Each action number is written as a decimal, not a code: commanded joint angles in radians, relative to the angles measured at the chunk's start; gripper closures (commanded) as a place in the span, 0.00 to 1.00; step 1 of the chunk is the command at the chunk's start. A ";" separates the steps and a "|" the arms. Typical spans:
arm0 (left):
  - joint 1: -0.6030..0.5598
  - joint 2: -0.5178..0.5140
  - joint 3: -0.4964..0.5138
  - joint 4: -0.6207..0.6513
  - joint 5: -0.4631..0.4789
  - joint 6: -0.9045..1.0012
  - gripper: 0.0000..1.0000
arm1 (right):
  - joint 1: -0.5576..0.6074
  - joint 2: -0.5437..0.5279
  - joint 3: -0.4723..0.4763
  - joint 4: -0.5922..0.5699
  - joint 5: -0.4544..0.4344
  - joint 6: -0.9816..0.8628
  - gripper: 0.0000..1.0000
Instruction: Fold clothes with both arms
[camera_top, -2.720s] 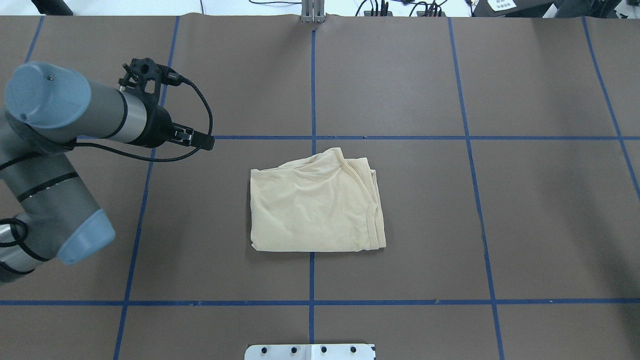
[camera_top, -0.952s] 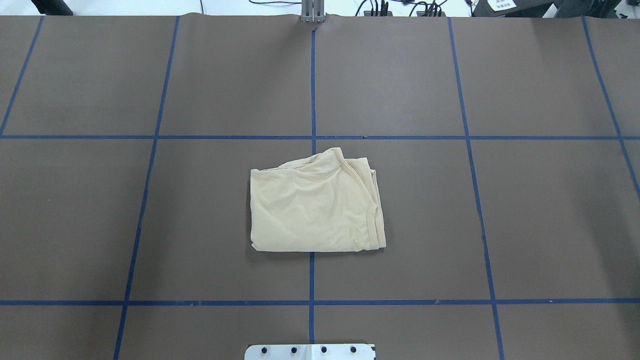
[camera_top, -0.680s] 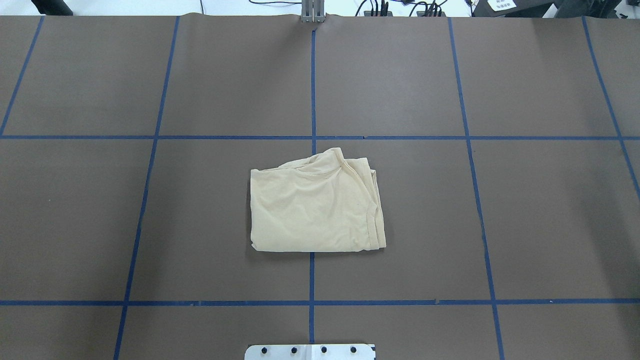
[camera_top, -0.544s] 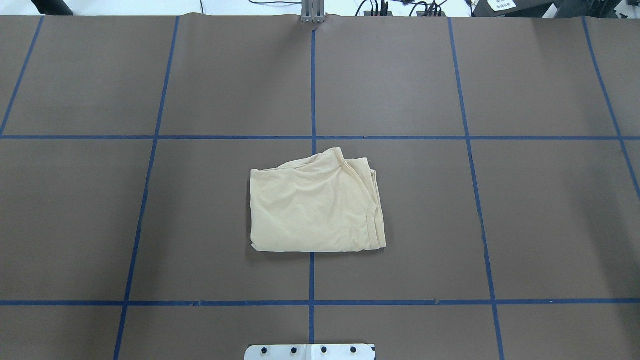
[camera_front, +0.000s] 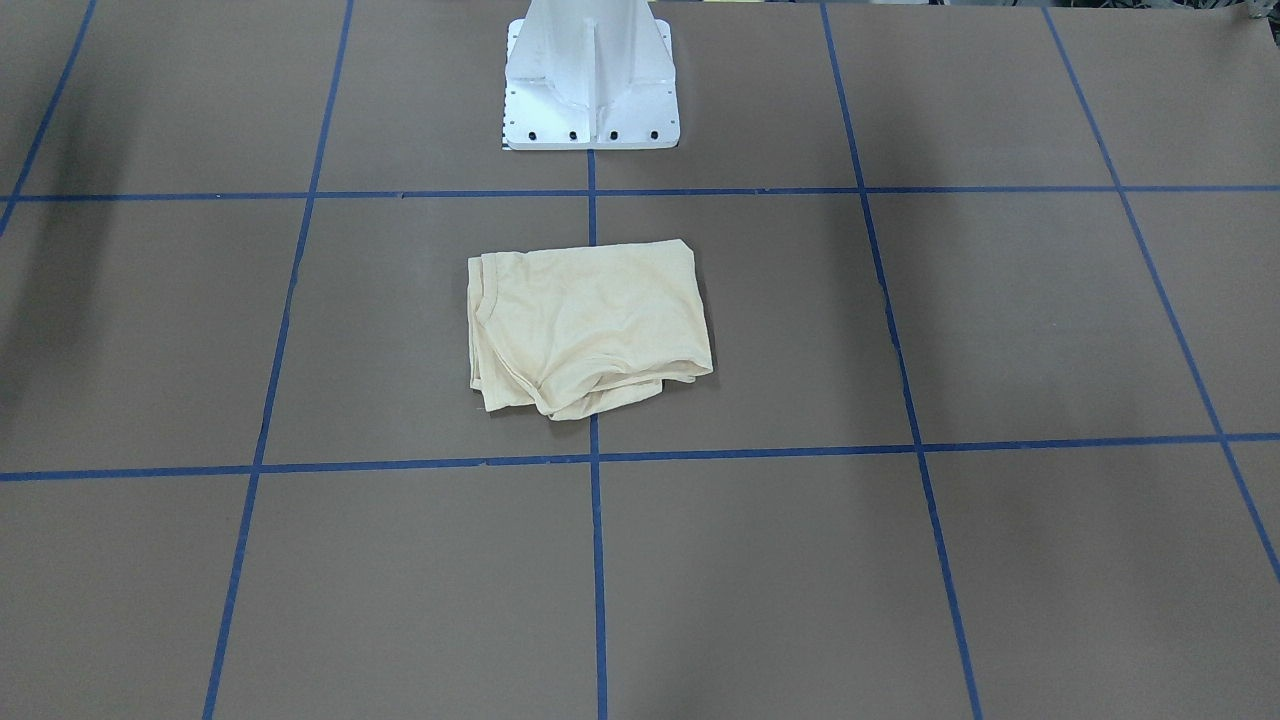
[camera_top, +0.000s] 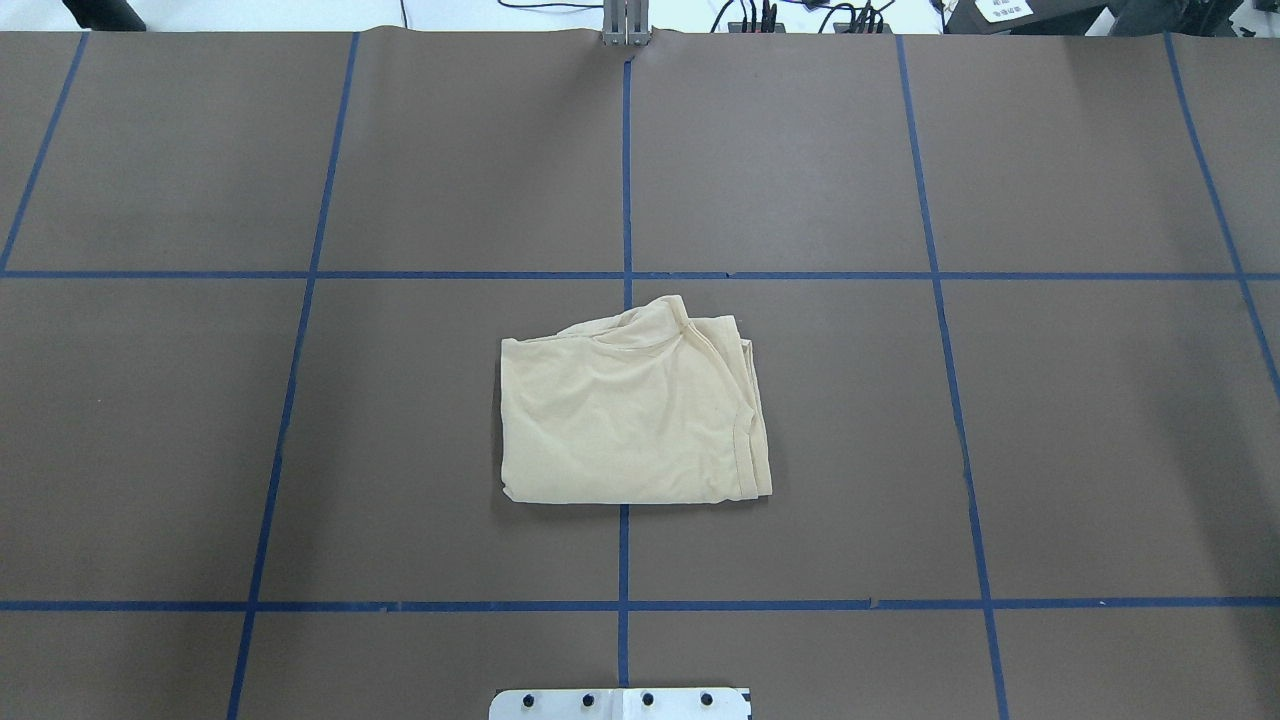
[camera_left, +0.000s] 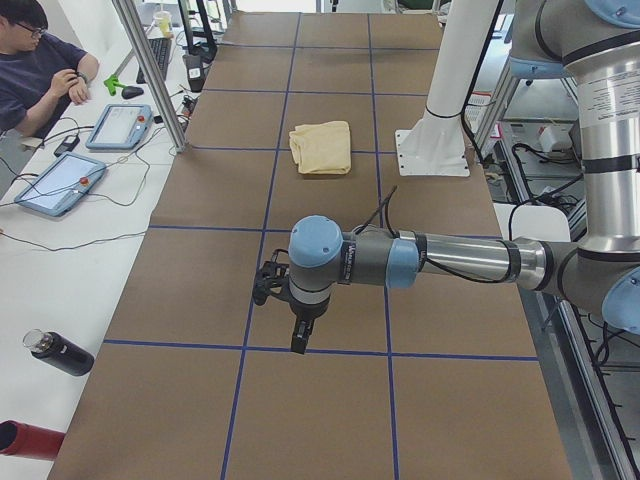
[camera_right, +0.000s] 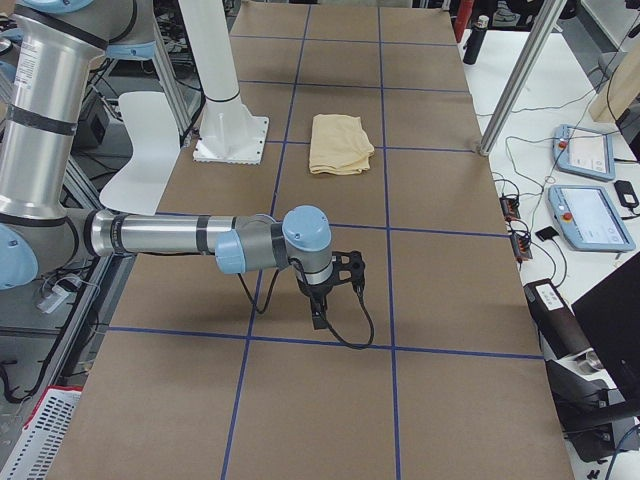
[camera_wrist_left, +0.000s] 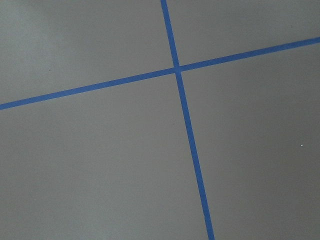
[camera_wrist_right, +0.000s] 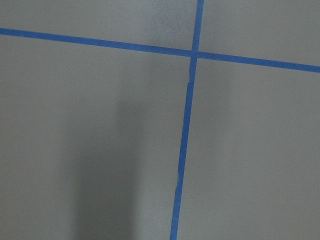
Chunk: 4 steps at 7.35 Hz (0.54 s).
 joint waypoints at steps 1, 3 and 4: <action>0.001 0.000 -0.001 -0.001 -0.001 0.003 0.00 | -0.001 -0.001 0.000 0.000 0.001 -0.001 0.00; 0.001 0.000 -0.002 -0.002 -0.001 0.003 0.00 | -0.001 -0.001 0.001 0.000 0.002 -0.001 0.00; 0.001 0.000 -0.008 -0.002 -0.001 0.003 0.00 | -0.001 -0.001 0.001 0.000 0.002 -0.001 0.00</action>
